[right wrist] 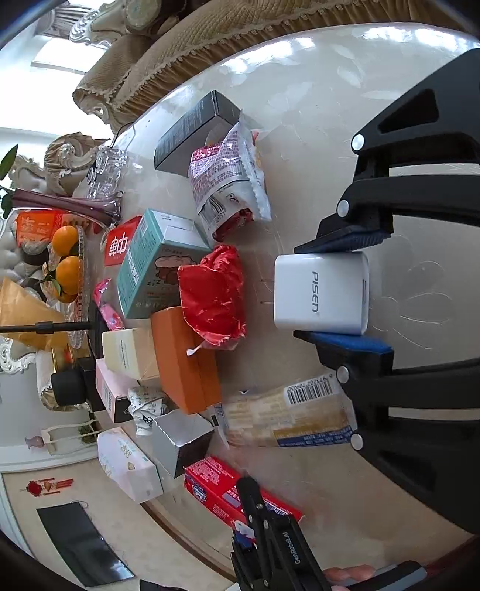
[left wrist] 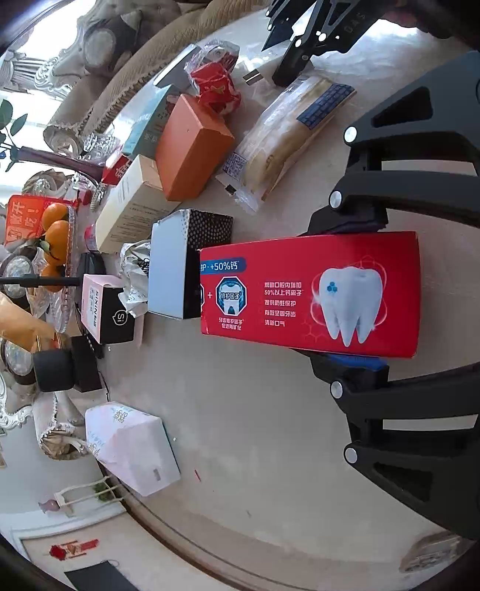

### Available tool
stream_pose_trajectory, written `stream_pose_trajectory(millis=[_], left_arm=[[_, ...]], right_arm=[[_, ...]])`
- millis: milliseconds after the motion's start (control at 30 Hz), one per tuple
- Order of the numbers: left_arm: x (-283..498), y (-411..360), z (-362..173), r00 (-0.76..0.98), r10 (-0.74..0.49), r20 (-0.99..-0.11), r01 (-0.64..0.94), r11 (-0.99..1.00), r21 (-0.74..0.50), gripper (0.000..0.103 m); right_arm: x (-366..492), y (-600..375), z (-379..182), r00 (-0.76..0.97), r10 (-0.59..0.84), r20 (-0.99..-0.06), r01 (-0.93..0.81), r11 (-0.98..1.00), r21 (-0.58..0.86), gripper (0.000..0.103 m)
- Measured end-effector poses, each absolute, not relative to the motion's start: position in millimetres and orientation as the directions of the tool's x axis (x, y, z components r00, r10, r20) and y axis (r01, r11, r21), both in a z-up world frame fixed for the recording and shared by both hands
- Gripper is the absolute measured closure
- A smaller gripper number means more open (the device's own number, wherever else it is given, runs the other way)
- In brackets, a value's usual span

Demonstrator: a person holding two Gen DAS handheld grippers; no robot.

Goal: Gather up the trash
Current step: 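Drop the toothpaste box into the wastebasket with left tool while right tool drops the charger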

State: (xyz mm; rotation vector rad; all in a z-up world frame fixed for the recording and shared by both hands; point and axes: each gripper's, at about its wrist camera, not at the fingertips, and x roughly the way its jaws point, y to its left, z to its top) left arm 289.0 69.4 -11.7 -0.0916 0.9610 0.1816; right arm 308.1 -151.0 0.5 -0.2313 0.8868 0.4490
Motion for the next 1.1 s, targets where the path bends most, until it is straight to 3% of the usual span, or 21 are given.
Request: stream_pose_trajectory(millis=[400,700,867,1100], left_arm=[[214,59,31,0.65,0.023,-0.76,-0.076,0.996,-0.035,0.056],[94,35,54,0.693,-0.08,-0.717,0.053,0.997,-0.06,0.056],[22,16,42,0.685,-0.126,-0.718,0.121,0.991,-0.059,0.056],[-48,-9,-8,0.604,-0.162,-0.781,0.209,0.977,-0.041,0.056]], right_arm=[[266,-176,27,0.57,0.34,-0.748,-0.44,0.895,0.071,0.067],[153,-198,55,0.576,0.462,-0.674,-0.511,0.847,0.144,0.067],[79,-202,49,0.552,0.497,-0.669,-0.549,0.821,0.157,0.067],[7,-197,8,0.467,0.49,-0.736,-0.562,0.807,0.181,0.067]])
